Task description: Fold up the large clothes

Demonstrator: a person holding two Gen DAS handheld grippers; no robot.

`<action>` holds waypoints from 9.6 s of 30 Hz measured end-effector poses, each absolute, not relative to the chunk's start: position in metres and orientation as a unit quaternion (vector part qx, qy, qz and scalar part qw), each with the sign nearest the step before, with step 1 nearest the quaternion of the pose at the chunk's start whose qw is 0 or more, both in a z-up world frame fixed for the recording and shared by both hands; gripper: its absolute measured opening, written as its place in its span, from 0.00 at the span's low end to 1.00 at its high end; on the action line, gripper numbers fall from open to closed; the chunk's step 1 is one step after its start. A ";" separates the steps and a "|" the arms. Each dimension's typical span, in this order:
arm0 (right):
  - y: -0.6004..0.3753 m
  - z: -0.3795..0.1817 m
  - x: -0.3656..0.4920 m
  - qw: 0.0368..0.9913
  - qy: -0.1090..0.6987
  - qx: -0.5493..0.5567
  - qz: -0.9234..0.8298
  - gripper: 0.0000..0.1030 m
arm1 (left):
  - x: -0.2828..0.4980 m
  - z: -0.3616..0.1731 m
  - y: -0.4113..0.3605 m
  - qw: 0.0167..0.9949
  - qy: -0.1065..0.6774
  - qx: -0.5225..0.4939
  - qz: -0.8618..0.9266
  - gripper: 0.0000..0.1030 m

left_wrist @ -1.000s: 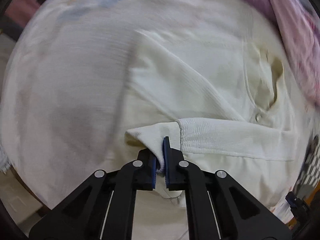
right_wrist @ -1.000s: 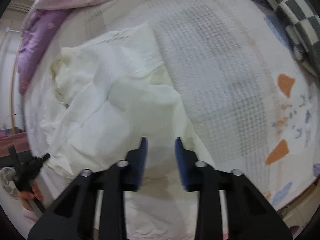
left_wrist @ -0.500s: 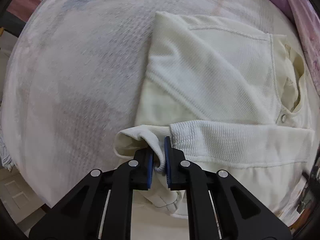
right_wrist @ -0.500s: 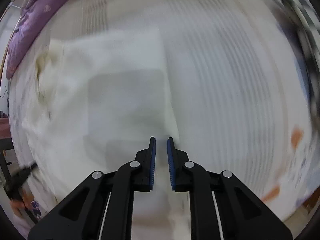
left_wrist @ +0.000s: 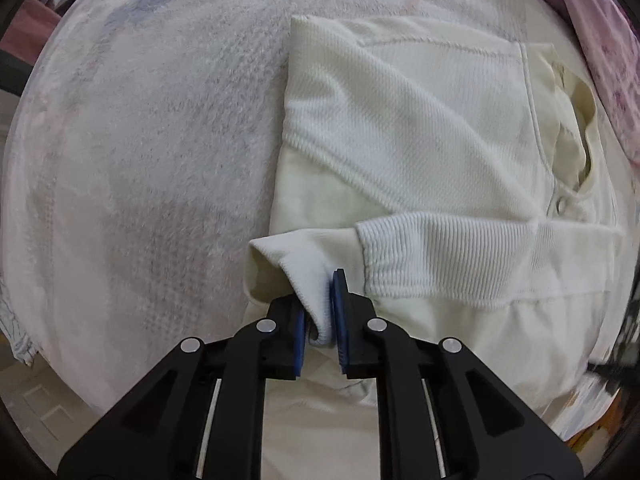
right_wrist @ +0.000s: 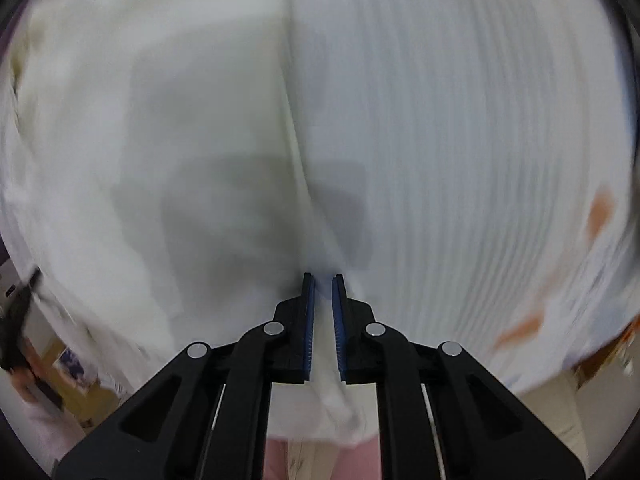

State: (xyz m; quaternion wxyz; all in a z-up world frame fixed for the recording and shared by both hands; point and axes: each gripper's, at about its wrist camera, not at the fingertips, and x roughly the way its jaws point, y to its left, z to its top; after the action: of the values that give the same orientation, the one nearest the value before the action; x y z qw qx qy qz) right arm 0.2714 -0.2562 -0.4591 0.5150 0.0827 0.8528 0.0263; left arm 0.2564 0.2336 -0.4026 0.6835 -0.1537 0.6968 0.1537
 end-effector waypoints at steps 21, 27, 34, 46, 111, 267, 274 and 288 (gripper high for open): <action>-0.220 -0.336 0.237 0.631 0.766 0.108 0.049 0.81 | 0.229 -0.332 0.222 0.706 0.687 -0.108 0.129 0.76; -0.204 -0.294 0.248 0.659 0.744 0.100 0.049 0.81 | 0.231 -0.307 0.227 0.716 0.678 -0.125 0.110 0.76; -0.191 -0.267 0.263 0.684 0.721 0.105 0.026 0.81 | 0.259 -0.294 0.243 0.728 0.669 -0.119 0.091 0.76; -0.197 -0.295 0.344 0.680 0.729 0.079 0.011 0.81 | 0.358 -0.344 0.295 0.694 0.686 -0.195 0.099 0.80; -0.243 -0.204 0.219 0.786 0.606 0.084 0.089 0.14 | 0.173 -0.175 0.226 0.802 0.591 -0.028 0.079 0.11; -0.091 -0.473 0.293 0.647 0.750 0.108 0.086 0.06 | 0.291 -0.415 0.027 0.720 0.690 -0.070 -0.017 0.10; -0.191 -0.457 0.301 0.648 0.741 0.155 0.080 0.00 | 0.254 -0.408 0.106 0.726 0.687 -0.043 -0.005 0.02; -0.237 -0.396 0.315 0.711 0.690 0.133 -0.008 0.06 | 0.258 -0.365 0.182 0.748 0.653 -0.008 0.118 0.03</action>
State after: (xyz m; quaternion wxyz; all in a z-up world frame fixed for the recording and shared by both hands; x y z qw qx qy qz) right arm 0.3153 -0.2371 -0.3961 0.7113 0.1329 0.6902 -0.0075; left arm 0.2584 0.1824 -0.3651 0.7478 -0.0082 0.6534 0.1177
